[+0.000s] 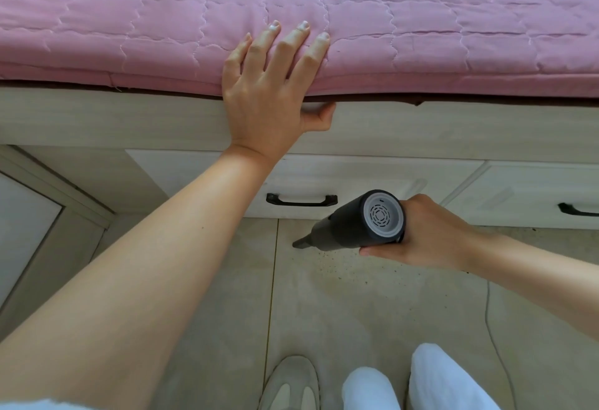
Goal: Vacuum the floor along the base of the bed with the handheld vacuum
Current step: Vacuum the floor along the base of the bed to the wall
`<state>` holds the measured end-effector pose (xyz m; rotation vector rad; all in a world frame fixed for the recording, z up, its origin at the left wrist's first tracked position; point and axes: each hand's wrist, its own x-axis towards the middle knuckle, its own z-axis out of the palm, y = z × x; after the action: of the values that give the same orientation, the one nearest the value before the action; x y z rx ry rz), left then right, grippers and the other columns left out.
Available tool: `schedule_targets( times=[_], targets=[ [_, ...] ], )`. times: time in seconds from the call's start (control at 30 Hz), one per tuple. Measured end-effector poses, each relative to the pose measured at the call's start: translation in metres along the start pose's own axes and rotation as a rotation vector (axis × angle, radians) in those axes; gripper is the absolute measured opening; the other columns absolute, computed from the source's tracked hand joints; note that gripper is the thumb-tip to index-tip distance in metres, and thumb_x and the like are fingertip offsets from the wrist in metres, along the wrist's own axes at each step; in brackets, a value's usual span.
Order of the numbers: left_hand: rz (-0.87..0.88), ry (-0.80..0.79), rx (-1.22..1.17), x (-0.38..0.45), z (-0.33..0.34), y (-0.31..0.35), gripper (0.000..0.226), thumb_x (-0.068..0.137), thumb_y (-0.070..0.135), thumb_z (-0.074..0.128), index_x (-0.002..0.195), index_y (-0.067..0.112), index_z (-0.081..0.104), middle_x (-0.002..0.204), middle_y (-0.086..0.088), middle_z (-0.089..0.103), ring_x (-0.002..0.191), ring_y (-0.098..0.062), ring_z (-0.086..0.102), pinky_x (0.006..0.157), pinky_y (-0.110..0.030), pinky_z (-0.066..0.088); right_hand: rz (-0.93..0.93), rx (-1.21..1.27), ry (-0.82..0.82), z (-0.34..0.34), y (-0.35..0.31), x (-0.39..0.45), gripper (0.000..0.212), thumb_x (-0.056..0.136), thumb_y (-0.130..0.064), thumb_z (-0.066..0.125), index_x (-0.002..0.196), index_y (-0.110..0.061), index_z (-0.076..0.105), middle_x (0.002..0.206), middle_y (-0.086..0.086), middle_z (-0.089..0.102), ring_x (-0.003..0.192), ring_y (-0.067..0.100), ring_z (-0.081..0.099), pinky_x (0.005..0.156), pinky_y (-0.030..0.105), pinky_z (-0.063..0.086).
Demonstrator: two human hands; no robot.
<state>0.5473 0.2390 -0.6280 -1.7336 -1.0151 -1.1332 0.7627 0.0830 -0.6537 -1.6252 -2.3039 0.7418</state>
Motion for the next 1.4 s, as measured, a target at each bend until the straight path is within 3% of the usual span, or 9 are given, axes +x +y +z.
schedule_targets(
  times=[0.2,0.4,0.7,1.03,1.17,1.23,1.4],
  targets=[
    [0.005,0.002,0.005,0.001,0.0,0.0,0.066,0.08,0.071,0.054,0.126,0.026,0.069,0.125,0.002,0.069,0.115,-0.028,0.066,0.096,-0.045,0.049,0.001,0.027,-0.065,-0.005,-0.004,-0.007,0.031,0.064,-0.054,0.076,0.074,-0.051,0.046,0.067,-0.025,0.06,0.071,-0.001,0.061,0.062,0.016,0.048],
    [0.008,0.005,0.009,0.001,0.0,0.0,0.065,0.083,0.071,0.052,0.126,0.026,0.069,0.125,0.002,0.069,0.115,-0.028,0.066,0.096,-0.045,0.049,-0.022,0.09,-0.113,-0.011,-0.004,-0.014,0.029,0.066,-0.046,0.078,0.071,-0.052,0.05,0.071,-0.036,0.059,0.072,-0.008,0.06,0.062,0.008,0.043],
    [0.012,0.005,0.014,0.0,0.001,-0.001,0.066,0.084,0.072,0.05,0.127,0.026,0.067,0.126,0.002,0.068,0.116,-0.028,0.065,0.097,-0.045,0.048,-0.024,0.09,-0.089,-0.007,-0.009,-0.012,0.028,0.066,-0.053,0.075,0.075,-0.054,0.049,0.072,-0.036,0.059,0.076,-0.006,0.06,0.065,0.016,0.048],
    [-0.007,-0.027,-0.01,0.005,-0.003,0.002,0.066,0.082,0.071,0.054,0.126,0.024,0.068,0.125,0.0,0.068,0.115,-0.03,0.065,0.098,-0.049,0.049,-0.081,0.089,-0.206,-0.01,-0.008,-0.014,0.031,0.067,-0.054,0.072,0.09,-0.041,0.056,0.08,-0.026,0.066,0.08,-0.006,0.061,0.07,0.015,0.048],
    [-0.029,-0.096,-0.01,0.008,-0.007,0.012,0.068,0.075,0.066,0.063,0.126,0.021,0.066,0.128,-0.005,0.067,0.118,-0.035,0.063,0.1,-0.058,0.045,-0.061,0.062,-0.171,-0.015,-0.004,-0.019,0.02,0.07,-0.049,0.074,0.08,-0.042,0.059,0.074,-0.035,0.061,0.076,-0.01,0.059,0.065,0.009,0.042],
    [-0.031,-0.113,-0.005,0.01,-0.008,0.015,0.069,0.075,0.065,0.063,0.127,0.022,0.065,0.13,-0.004,0.066,0.119,-0.037,0.062,0.1,-0.061,0.044,-0.029,0.052,-0.121,-0.018,-0.001,-0.022,0.023,0.069,-0.048,0.075,0.071,-0.049,0.052,0.07,-0.038,0.058,0.073,-0.011,0.057,0.061,0.007,0.039],
    [0.004,-0.117,-0.007,0.016,-0.005,0.022,0.071,0.074,0.066,0.062,0.131,0.023,0.066,0.133,-0.001,0.065,0.12,-0.038,0.062,0.099,-0.062,0.045,0.033,0.058,-0.048,-0.024,0.009,-0.023,0.026,0.067,-0.052,0.075,0.07,-0.052,0.049,0.068,-0.034,0.059,0.071,-0.007,0.058,0.059,0.01,0.041]
  ],
)
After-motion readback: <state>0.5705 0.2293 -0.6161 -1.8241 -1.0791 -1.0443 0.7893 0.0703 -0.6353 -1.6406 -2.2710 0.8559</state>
